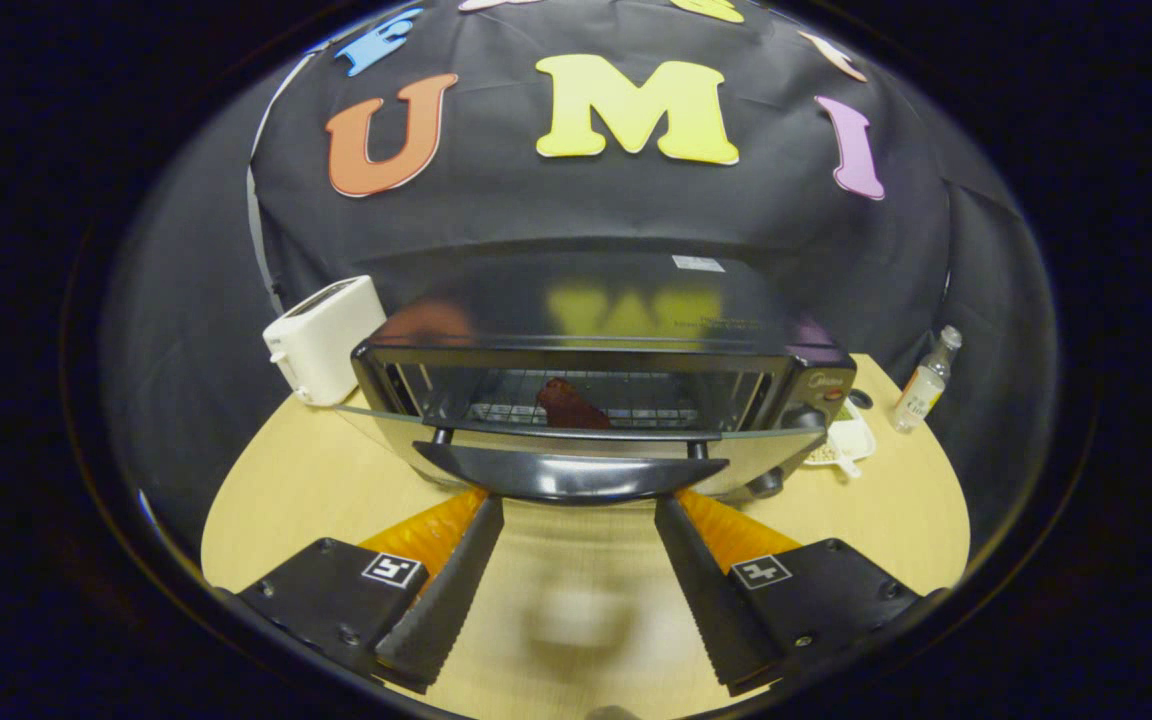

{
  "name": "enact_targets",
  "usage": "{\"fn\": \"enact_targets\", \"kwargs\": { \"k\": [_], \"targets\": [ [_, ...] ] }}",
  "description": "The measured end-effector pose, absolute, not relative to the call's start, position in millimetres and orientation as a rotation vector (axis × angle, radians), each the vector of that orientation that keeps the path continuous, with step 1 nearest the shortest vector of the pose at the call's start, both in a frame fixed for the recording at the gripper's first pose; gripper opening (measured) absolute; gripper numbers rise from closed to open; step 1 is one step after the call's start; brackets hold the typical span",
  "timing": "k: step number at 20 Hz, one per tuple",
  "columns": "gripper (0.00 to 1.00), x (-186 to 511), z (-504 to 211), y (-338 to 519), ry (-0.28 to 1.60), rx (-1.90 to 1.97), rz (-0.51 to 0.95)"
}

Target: Open the toaster oven, put the food inside, and close the toaster oven door.

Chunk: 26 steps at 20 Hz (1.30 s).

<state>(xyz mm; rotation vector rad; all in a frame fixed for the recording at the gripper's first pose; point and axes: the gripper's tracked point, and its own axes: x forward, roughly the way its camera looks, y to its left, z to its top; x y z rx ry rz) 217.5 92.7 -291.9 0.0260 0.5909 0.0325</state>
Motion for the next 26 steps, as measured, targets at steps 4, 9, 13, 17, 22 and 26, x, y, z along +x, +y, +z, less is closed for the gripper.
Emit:
{"fn": "enact_targets", "kwargs": {
  "k": [4, 9, 13, 17, 22, 26],
  "targets": [
    [0.98, 233.4, -289.3, 92.6, 0.588, 0.035, 0.048],
    [0.98, 237.3, -285.3, 84.9, 0.575, 0.037, 0.056],
    [0.98, 225.5, -271.9, 77.3, 0.552, 0.051, 0.054],
    [0.98, 189.2, -229.3, 65.9, 0.474, 0.055, 0.05],
    [0.97, 111.8, -121.0, 31.5, 0.299, 0.067, 0.0],
    [0.98, 50.6, -26.7, -7.2, 0.135, 0.075, -0.065]
  ]
}}
